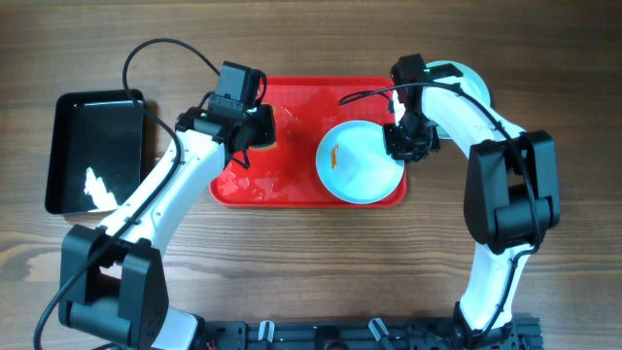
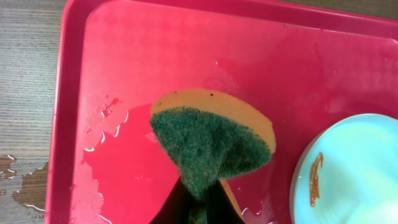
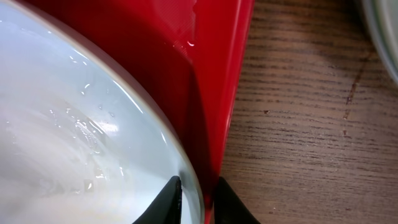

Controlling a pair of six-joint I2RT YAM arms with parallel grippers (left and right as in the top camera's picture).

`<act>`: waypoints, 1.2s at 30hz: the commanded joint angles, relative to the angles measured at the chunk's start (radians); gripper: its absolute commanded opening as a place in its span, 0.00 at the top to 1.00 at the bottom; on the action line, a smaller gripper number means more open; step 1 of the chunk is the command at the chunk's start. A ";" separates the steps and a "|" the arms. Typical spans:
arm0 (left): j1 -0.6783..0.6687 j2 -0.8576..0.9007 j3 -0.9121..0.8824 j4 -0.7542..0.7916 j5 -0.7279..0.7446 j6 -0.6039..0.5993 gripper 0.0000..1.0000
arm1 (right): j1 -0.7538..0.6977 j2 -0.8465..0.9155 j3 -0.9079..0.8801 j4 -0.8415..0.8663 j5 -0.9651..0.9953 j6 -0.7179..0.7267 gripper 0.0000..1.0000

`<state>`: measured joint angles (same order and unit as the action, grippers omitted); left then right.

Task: Clean dirty plates on tray and stack at the side
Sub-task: 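Grip the rim of the last plate with the right gripper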

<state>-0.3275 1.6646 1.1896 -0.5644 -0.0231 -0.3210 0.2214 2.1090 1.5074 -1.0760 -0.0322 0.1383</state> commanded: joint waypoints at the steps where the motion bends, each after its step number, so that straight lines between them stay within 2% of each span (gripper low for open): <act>1: -0.002 0.008 0.007 0.006 0.015 -0.010 0.96 | 0.014 -0.022 0.006 -0.019 0.071 0.080 0.82; 10: -0.002 0.008 0.007 0.006 0.015 -0.010 0.96 | 0.014 -0.022 0.082 -0.115 0.039 0.080 0.82; 22: -0.002 0.008 0.007 -0.002 0.015 -0.010 0.96 | 0.014 -0.022 0.015 -0.032 -0.013 0.074 0.82; 25: -0.002 0.008 0.007 -0.001 0.015 -0.010 0.96 | 0.014 -0.022 0.013 -0.032 -0.018 0.074 0.85; 36: -0.002 0.008 0.007 -0.001 0.015 -0.010 0.96 | 0.015 -0.022 0.013 -0.027 -0.134 0.106 0.85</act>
<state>-0.3275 1.6646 1.1896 -0.5690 -0.0231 -0.3210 0.2314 2.1052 1.5299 -1.1103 -0.1043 0.2173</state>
